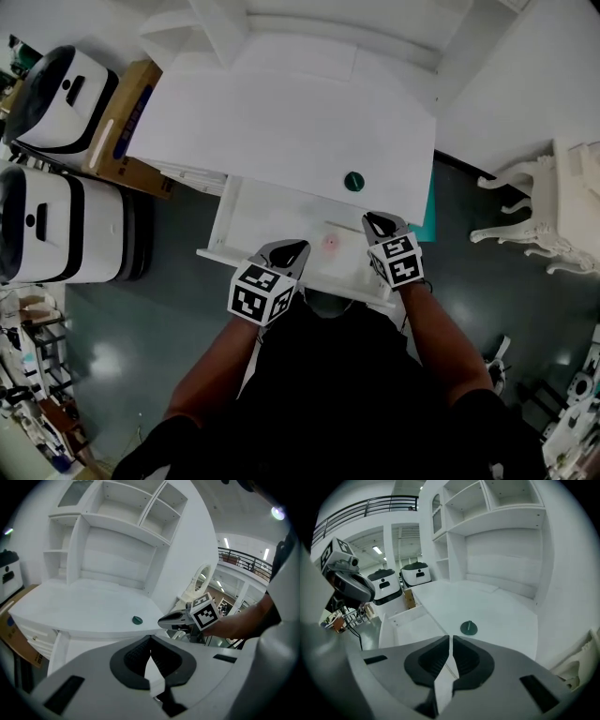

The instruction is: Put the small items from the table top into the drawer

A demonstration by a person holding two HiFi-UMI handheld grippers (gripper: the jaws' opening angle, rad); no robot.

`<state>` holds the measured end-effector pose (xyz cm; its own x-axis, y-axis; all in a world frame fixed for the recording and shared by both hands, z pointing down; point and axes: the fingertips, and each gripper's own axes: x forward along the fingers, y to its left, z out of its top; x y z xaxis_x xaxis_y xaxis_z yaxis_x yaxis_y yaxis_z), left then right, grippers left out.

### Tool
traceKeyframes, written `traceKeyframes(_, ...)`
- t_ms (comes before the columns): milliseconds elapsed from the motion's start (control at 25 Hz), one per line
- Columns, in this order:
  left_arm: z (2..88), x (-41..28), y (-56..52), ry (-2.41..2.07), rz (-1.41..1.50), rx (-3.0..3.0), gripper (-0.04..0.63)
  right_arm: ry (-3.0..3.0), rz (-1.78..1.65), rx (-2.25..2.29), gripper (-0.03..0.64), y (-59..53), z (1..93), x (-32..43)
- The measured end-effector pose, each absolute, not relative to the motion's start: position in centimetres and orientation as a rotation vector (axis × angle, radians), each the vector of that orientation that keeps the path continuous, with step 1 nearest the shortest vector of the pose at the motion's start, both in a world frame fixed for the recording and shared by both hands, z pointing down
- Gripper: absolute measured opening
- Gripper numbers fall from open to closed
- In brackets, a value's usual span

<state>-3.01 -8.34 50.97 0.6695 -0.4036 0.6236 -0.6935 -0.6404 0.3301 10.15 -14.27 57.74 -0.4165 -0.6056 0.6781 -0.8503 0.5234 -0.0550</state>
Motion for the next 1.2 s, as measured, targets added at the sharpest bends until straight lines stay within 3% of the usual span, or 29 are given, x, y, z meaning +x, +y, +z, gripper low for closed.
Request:
traceKeyframes(880,52.3,-6.7,-8.5,-0.934,0.704,2.235,0.004,-2.004,0.508,1.176,0.04,-23.0,63.8,9.6)
traceKeyframes(1200,52.5,-7.1,-8.4,-0.94,0.7,2.216,0.003,-1.996,0.583,1.165,0.071,-24.0,65.1,9.1)
